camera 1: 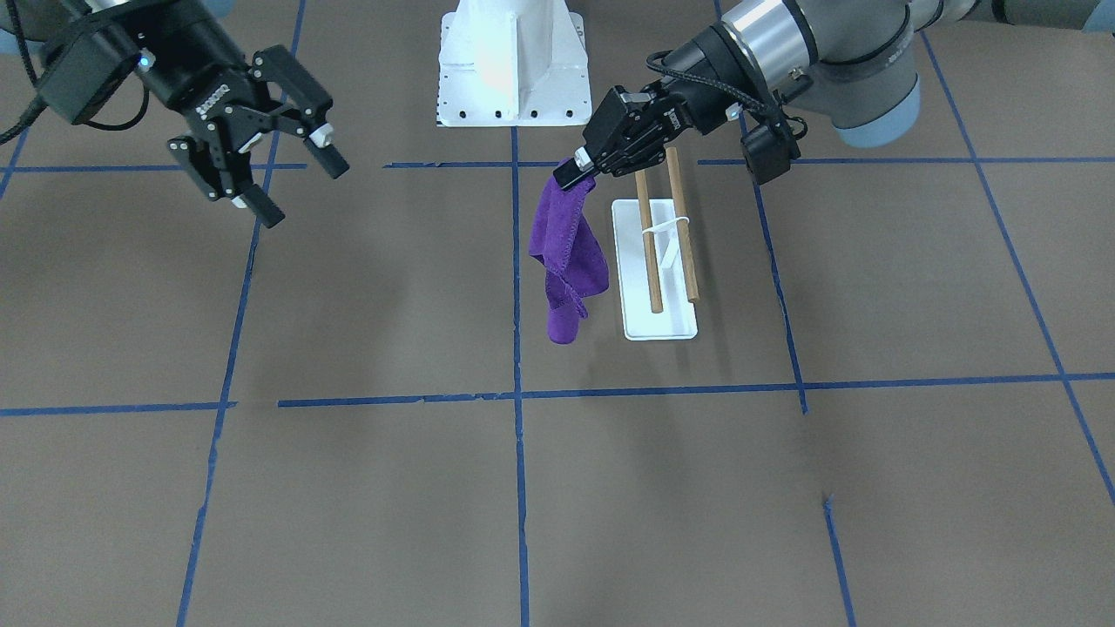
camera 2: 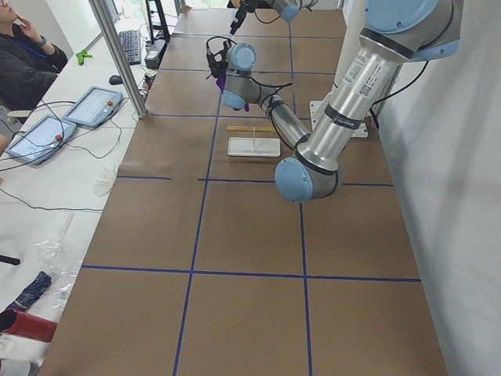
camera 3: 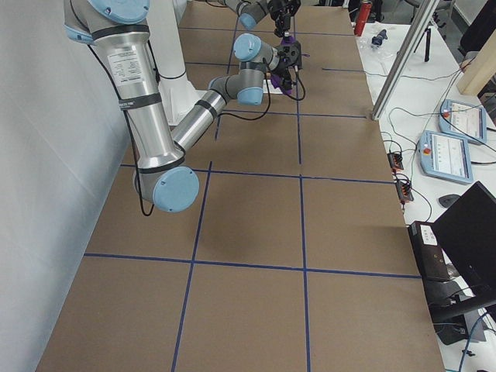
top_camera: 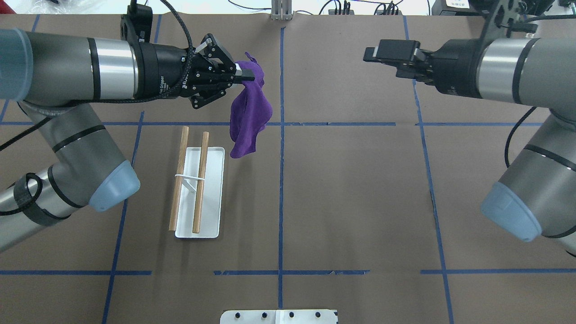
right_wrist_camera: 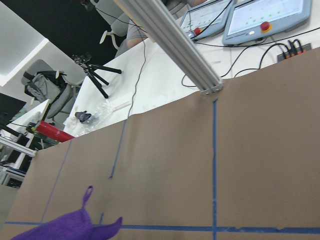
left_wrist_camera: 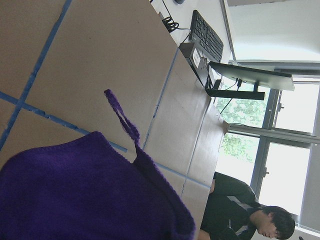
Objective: Hang towel on rack
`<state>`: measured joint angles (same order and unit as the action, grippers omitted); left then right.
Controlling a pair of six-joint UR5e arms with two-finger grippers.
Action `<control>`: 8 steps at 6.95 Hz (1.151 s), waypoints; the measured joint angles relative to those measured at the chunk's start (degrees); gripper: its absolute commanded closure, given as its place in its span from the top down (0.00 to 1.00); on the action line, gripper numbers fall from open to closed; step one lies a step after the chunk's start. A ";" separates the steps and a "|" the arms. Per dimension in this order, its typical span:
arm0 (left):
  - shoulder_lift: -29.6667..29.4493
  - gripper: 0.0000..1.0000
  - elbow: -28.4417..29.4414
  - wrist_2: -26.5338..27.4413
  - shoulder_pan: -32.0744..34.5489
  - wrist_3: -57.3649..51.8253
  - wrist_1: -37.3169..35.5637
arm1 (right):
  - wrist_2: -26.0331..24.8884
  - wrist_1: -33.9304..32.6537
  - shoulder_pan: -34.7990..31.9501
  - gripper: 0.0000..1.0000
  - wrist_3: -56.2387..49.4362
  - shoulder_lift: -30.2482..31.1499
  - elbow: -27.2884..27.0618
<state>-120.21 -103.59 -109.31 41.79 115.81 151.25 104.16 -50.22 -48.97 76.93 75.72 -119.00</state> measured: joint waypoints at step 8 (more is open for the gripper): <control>12.39 0.00 -17.62 37.96 -20.21 -29.08 -36.18 | 12.35 -29.82 -16.43 1.00 -45.46 11.72 0.42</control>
<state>-107.81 -121.22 -71.35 21.59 86.73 115.07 116.51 -80.05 -65.40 31.47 87.44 -118.58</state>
